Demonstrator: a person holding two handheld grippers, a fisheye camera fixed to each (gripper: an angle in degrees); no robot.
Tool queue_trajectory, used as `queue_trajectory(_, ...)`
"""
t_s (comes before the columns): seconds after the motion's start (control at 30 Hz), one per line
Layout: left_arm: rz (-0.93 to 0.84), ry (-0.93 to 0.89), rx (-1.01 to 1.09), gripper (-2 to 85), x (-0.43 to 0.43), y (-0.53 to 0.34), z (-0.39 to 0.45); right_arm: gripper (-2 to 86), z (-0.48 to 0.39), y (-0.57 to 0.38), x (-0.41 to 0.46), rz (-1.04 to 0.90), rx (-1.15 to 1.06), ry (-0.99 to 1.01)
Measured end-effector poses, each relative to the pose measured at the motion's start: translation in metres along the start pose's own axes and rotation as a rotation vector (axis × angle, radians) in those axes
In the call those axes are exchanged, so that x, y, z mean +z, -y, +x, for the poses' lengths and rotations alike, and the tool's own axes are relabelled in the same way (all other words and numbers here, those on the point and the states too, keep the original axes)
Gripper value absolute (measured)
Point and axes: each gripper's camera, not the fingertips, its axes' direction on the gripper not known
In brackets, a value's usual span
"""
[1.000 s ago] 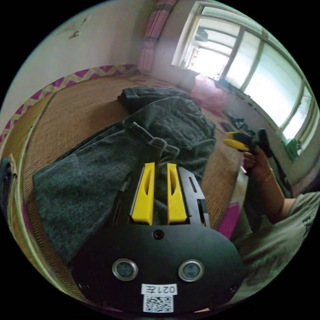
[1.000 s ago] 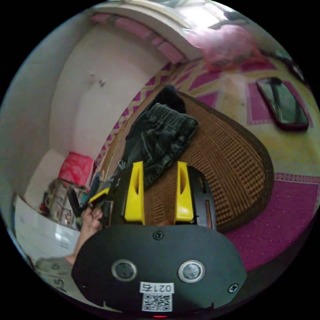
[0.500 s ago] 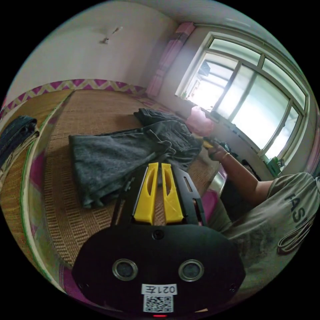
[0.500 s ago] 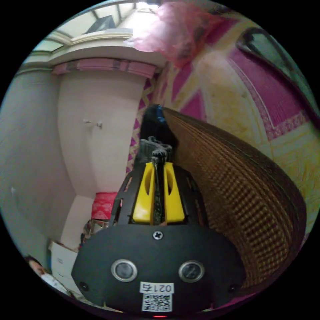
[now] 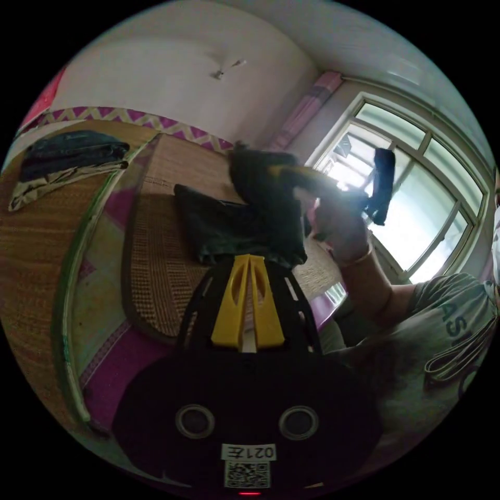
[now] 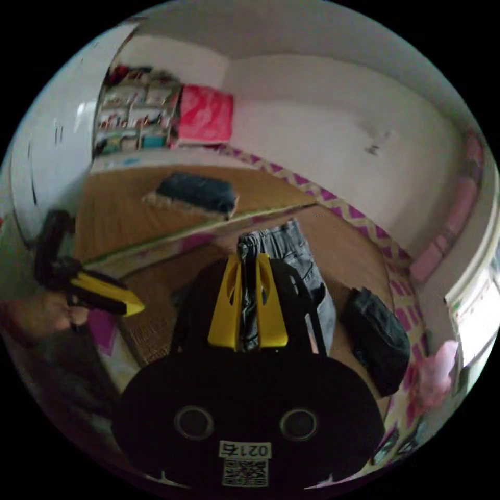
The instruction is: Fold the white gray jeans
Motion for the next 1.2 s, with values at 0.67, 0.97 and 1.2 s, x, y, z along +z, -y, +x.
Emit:
queue_trajectory(0.67,0.043,0.039,0.01,0.5,-0.062,0.066,-0.099,9.0,-0.047,0.006,0.19,-0.247,-0.054,0.314)
queue_trajectory(0.97,-0.105,0.075,-0.186,16.7,-0.034,0.158,-0.202,11.6,0.237,-0.108,0.193,-0.19,0.587,0.311)
queue_trajectory(1.2,-0.299,-0.11,-0.322,15.6,-0.006,0.177,-0.276,14.1,0.347,-0.207,0.301,-0.271,0.93,0.705)
